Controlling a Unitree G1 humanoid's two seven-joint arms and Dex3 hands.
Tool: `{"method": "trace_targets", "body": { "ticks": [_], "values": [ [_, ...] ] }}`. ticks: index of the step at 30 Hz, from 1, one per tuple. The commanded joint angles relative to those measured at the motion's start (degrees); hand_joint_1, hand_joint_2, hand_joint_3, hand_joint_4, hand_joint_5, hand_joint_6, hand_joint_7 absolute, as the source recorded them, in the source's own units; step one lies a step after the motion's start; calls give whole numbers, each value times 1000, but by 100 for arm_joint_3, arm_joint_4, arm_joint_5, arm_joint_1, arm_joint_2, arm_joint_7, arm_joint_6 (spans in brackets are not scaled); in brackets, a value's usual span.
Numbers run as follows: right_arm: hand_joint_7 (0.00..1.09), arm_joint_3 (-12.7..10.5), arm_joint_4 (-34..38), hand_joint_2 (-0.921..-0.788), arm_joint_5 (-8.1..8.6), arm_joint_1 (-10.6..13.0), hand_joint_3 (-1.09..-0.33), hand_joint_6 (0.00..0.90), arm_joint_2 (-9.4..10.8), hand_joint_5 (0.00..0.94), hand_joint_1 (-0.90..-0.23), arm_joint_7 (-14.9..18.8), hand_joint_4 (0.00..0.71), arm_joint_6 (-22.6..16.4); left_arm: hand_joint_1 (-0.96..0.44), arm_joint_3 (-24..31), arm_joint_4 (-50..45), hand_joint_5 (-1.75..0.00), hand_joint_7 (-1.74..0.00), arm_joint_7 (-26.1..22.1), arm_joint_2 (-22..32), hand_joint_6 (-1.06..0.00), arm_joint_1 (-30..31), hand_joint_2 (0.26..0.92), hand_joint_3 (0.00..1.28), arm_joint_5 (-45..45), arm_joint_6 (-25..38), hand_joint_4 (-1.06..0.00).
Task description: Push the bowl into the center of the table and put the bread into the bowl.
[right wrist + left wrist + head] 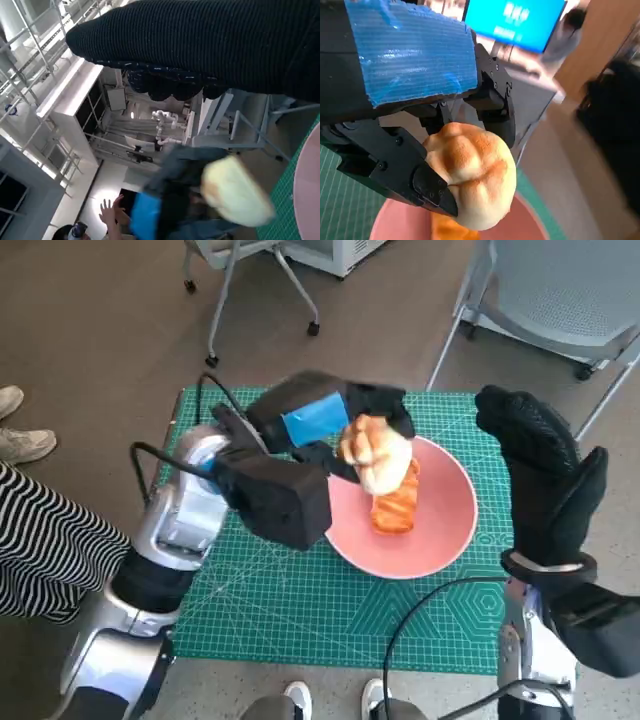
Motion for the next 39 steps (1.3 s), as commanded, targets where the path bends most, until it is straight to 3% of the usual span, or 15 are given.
{"method": "trace_targets", "body": {
  "ticks": [1, 3, 6, 12, 19, 28, 32, 39],
  "values": [
    [500, -71, -45, -921, -46, 169, -678, 148, -68, 0, -675, -34, 233, 42, -1, -307, -187, -211, -263, -467, 132, -380, -174, 817, 18, 426, 506, -388],
    [500, -88, -52, -921, -49, 173, -678, 148, -70, 0, -674, -37, 233, 47, -18, -415, -293, -86, -123, -639, 196, -328, -211, 780, 8, 629, 675, -232],
    [501, -108, -61, -921, -59, 177, -679, 147, -70, 0, -669, -44, 233, 56, -65, -458, -353, -29, -52, -705, 214, -300, -220, 752, 3, 761, 703, -154],
    [500, -121, -83, -921, -97, 189, -681, 143, -62, 0, -662, -85, 233, 78, -159, -391, -237, -3, -7, -550, 213, -255, -128, 735, 0, 739, 335, -95],
    [500, -121, -102, -921, -111, 145, -683, 141, -85, 0, -661, -121, 233, 144, -187, -200, -270, 0, 0, -480, 224, -214, -78, 728, 0, 657, 327, -50],
    [505, -225, -240, -921, -9, -73, -685, 146, -243, 0, -663, -151, 230, 415, -190, 453, -327, -12, -17, -256, 277, -194, 15, 724, 1, 30, -56, -43],
    [507, -298, -316, -921, 27, -210, -686, 148, -351, 0, -668, -168, 229, 557, -262, 932, -110, -16, -20, 53, 127, -198, 92, 752, 14, -572, -542, -62],
    [510, -390, -442, -921, -18, -501, -691, 151, -518, 1, -674, -217, 232, 771, -491, 1769, 431, -13, -32, 740, -613, -232, 171, 887, 88, -1858, -1446, -87]
  ]
}}
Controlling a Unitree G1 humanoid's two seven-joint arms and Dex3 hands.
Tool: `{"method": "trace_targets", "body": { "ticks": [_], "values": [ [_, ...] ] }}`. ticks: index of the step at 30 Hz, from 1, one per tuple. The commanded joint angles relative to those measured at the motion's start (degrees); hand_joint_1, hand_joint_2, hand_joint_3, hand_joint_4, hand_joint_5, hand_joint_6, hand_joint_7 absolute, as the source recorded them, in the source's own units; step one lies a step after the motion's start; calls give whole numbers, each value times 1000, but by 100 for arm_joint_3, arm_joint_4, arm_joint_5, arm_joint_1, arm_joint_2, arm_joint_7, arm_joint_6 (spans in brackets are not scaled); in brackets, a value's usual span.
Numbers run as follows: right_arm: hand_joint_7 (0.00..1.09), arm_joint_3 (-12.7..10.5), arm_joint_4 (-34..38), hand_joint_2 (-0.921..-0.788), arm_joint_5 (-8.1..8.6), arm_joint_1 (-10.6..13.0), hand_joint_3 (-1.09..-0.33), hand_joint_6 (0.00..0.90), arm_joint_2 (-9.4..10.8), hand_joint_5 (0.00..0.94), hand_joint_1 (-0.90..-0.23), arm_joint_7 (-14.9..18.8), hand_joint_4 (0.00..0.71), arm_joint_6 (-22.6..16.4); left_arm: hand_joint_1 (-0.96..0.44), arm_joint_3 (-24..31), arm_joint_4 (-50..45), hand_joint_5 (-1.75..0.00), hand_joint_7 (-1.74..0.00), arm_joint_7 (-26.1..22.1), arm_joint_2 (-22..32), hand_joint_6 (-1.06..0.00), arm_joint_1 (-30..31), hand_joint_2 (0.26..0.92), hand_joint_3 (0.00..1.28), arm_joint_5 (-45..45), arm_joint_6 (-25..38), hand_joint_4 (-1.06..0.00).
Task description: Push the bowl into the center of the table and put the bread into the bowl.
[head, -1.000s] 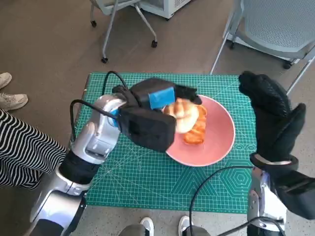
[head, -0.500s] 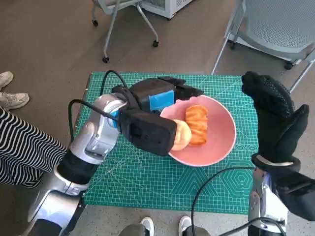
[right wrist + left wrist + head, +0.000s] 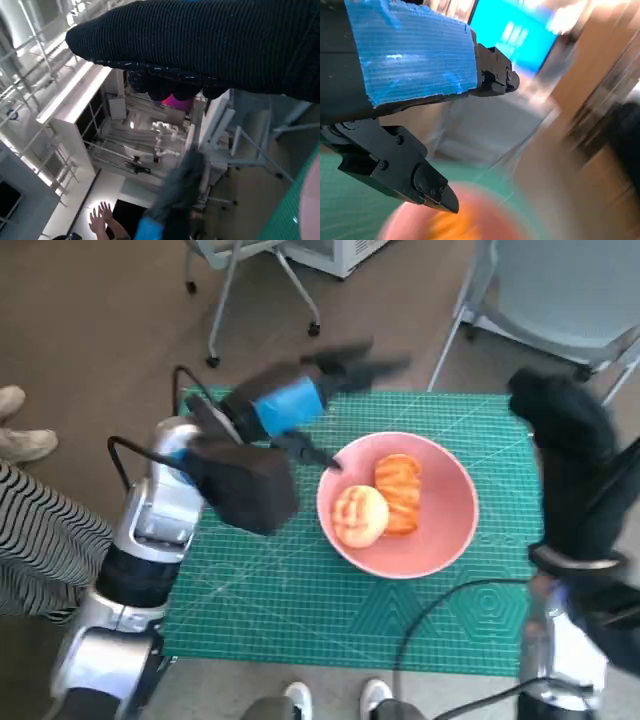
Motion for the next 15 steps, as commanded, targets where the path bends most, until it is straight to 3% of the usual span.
{"method": "trace_targets", "body": {
  "ticks": [1, 6, 10, 15],
  "values": [
    [510, -48, -80, -921, -47, -184, -691, 151, -124, 1, -675, -83, 232, 205, -512, 560, 176, -13, -32, 359, -605, -233, 139, 894, 102, -1008, -396, -90],
    [514, -44, -5, -921, -126, -403, -691, 154, -183, 4, -682, -105, 237, 192, -692, 877, -96, -7, -21, 352, -1075, -203, 304, 917, 312, -1981, -225, -89],
    [516, -1, 102, -921, -239, -538, -689, 157, -174, 5, -686, -148, 240, 119, -712, 970, -163, -5, -13, 319, -1273, -184, 471, 920, 360, -2342, -313, -87],
    [518, 47, 332, -921, -409, -670, -689, 159, -140, 5, -703, -190, 242, -50, -696, 962, 247, -18, -36, 666, -1254, -223, 522, 921, 376, -1754, -1252, -115]
  ]
}}
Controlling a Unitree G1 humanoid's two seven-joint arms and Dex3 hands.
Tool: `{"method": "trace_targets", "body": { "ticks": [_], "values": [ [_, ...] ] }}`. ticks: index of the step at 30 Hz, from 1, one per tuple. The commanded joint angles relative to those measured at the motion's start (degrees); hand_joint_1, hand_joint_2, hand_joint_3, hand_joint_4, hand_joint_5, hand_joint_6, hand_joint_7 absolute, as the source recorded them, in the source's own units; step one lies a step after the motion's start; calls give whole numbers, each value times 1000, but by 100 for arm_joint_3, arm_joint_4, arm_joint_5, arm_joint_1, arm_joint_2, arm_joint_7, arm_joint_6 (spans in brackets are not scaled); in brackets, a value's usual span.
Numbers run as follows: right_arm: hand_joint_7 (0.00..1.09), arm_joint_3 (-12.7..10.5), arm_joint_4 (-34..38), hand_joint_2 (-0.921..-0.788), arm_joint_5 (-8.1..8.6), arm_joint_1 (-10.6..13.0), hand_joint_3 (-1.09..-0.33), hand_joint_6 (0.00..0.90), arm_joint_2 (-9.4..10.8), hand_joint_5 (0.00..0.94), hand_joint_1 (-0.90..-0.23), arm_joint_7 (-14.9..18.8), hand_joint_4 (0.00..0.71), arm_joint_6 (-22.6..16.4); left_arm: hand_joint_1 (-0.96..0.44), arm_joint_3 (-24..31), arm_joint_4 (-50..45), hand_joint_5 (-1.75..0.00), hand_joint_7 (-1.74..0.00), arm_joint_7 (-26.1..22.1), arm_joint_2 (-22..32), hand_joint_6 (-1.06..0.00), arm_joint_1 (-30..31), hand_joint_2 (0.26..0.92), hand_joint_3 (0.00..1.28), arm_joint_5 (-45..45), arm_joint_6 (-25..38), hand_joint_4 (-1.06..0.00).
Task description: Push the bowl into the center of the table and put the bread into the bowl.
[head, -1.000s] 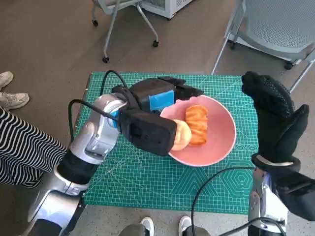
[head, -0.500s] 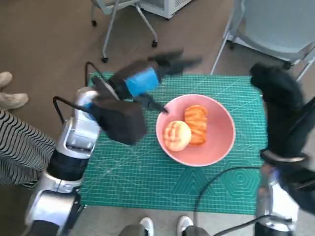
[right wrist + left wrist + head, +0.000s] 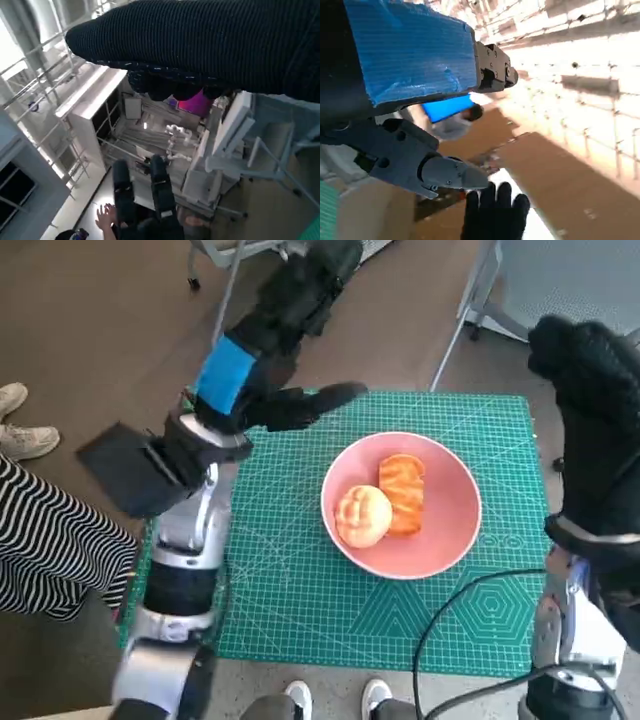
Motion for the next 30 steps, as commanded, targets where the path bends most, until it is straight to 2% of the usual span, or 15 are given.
{"method": "trace_targets", "body": {
  "ticks": [1, 4, 7, 10, 14, 30],
  "values": [
    [518, 33, 279, -921, -165, -47, -689, 158, 19, 5, -709, -80, 241, -115, -694, 46, 352, -22, -44, 233, 30, -233, 71, 921, 384, 347, -731, -123],
    [519, 81, 377, -921, -224, -101, -688, 158, 63, 4, -720, -105, 241, -199, -689, 65, 492, -25, -59, 8, 29, -243, 86, 921, 403, 119, -826, -133],
    [519, 116, 438, -921, -241, -122, -683, 158, 101, 3, -737, -102, 239, -264, -700, 84, 594, -13, -363, -110, 22, -90, 84, 921, 420, -27, -856, -142],
    [520, 177, 489, -921, -253, -149, -677, 158, 141, 2, -756, -89, 238, -296, -709, 121, 622, -7, -470, -231, 31, -29, 91, 921, 425, -176, -814, -142],
    [520, 222, 600, -921, -305, -161, -670, 157, 146, 1, -772, -79, 236, -362, -720, 136, 597, -5, -499, -347, 43, -7, 134, 921, 428, -294, -755, -142],
    [515, 225, 849, -921, -402, -147, -681, 123, 77, 1, -790, -56, 237, -500, -702, 217, 624, 0, -398, -677, -92, 1, 287, 921, 447, -682, -795, -113]
  ]
}}
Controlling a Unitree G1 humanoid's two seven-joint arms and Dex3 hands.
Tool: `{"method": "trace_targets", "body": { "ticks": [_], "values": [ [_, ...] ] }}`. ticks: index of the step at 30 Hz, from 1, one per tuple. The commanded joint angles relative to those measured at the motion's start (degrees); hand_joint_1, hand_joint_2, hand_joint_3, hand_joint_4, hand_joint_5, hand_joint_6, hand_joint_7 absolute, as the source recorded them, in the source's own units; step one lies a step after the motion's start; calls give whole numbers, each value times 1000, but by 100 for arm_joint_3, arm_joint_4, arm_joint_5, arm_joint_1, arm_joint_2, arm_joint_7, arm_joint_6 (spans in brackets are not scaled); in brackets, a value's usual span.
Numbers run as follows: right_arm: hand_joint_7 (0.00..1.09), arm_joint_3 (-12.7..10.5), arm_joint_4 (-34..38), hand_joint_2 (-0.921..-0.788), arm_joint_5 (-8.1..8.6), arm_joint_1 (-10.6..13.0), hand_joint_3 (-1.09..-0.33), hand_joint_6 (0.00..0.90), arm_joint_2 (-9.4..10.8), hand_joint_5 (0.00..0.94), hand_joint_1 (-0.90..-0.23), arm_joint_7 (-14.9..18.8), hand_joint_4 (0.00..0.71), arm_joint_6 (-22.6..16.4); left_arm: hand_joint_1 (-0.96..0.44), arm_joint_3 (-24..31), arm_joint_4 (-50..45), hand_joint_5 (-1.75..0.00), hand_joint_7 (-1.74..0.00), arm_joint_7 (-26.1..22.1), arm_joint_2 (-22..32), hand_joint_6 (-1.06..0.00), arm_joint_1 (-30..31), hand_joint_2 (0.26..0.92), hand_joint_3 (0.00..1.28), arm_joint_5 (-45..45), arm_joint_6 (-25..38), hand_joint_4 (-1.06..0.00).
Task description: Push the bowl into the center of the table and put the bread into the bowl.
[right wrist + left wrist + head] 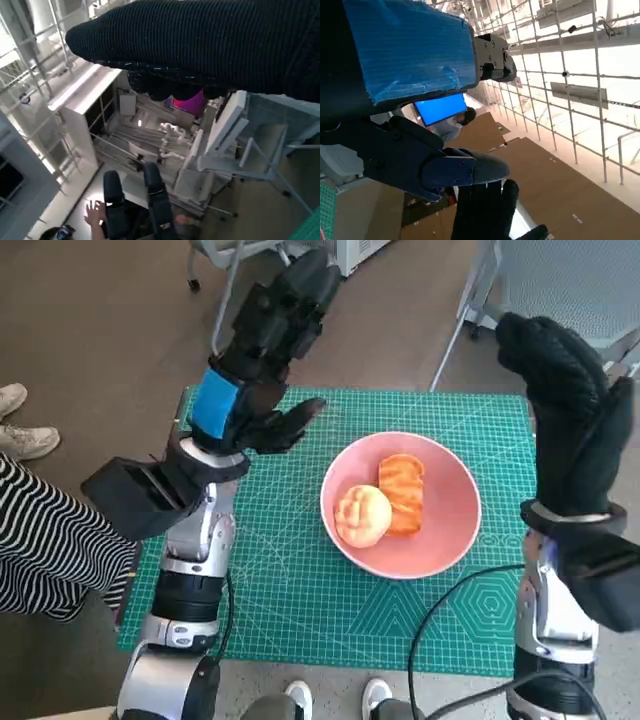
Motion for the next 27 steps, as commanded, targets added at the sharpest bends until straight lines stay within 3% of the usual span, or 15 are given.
{"method": "trace_targets", "body": {
  "ticks": [1, 27],
  "values": [
    [515, -20, 92, -921, -22, 35, -682, 122, -52, 1, -790, 5, 237, -15, -704, 21, 19, -1, -388, -133, -64, 1, 71, 921, 448, -164, -27, -113],
    [523, 69, 197, -921, -149, -49, -685, 110, -72, 0, -793, 6, 230, -60, -714, 129, 185, -1, -255, -483, -101, 1, 102, 921, 447, -517, 42, -89]
  ]
}}
